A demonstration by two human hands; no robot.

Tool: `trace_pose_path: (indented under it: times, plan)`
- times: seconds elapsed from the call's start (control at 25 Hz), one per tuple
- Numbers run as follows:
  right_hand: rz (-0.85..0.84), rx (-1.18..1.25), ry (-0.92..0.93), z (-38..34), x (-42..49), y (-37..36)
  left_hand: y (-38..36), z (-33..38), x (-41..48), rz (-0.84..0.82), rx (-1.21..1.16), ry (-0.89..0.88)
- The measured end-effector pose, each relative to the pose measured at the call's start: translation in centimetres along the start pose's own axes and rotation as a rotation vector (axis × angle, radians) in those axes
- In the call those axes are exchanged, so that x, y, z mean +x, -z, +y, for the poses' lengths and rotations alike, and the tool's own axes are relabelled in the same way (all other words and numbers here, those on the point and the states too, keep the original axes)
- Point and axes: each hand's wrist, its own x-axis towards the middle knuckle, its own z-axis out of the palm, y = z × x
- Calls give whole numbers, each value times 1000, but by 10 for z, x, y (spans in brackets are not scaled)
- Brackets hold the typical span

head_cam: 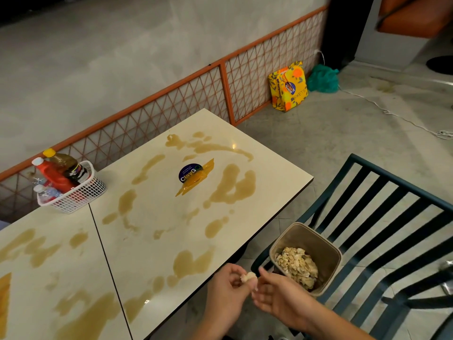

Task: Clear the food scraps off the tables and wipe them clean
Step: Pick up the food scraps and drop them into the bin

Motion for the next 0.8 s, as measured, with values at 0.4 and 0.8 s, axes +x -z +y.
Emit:
trace_pose_path:
  times: [0.4,0.8]
  plan:
    - [70,-39,300,-11,-3,-2,-5,18,14,-127,270,-375]
    - [-64,-194,289,-10,1,2,7,21,22,-67,106,-190]
